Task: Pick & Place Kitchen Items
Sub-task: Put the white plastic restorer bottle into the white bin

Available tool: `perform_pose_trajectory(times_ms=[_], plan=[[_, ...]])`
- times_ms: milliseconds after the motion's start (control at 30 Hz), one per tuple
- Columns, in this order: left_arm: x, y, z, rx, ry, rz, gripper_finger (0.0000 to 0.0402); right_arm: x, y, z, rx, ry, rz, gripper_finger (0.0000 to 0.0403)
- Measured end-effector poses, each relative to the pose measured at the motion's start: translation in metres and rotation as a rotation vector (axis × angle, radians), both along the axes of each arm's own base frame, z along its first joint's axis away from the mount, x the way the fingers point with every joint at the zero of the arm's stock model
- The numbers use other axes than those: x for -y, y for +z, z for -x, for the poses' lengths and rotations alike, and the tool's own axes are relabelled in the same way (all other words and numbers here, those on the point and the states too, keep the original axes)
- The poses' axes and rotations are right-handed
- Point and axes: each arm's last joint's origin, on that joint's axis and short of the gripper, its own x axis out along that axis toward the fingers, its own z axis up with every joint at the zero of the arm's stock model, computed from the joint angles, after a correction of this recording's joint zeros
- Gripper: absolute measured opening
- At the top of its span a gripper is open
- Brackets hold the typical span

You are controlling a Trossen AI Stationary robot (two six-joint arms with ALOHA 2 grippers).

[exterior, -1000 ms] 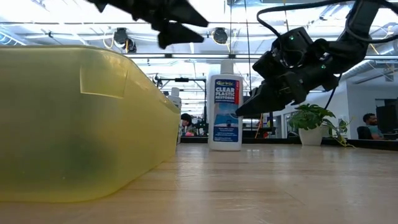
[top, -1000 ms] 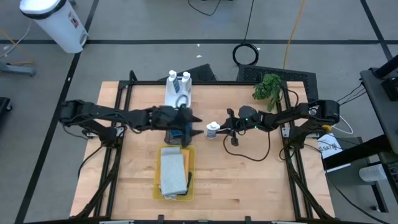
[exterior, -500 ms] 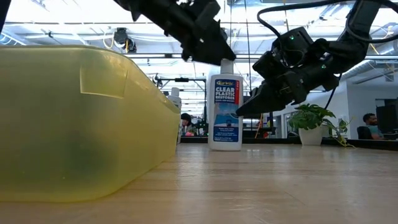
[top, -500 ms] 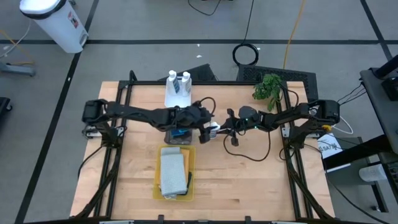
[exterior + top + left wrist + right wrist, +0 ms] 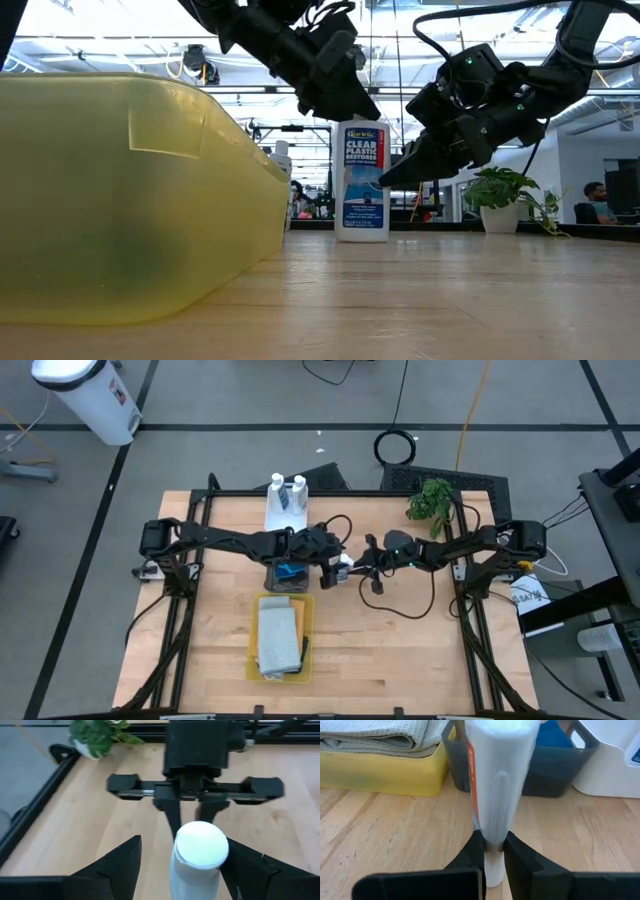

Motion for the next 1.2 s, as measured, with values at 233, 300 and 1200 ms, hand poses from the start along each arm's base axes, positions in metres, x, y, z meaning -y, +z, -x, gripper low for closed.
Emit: perform_pose_trajectory(times_ms=[233,300,1200], plan=[[0.0037,-0.0004,-0.0004,-0.001,-0.064,0.008,0.0248,-0.0002,0.0,0.0,0.0,0.003,0.002,0.0025],[0.0043,-0.0004,-0.0005,-0.001,-0.068,0.009,0.0239,-0.0002,0.0,0.0,0.0,0.003,0.002,0.0025],[0.0041,0.004,0.0004,0.019,-0.063,0.012,0.0178,-0.0001,0.0001,-0.0002,0.005,-0.001,0.005,0.0069]])
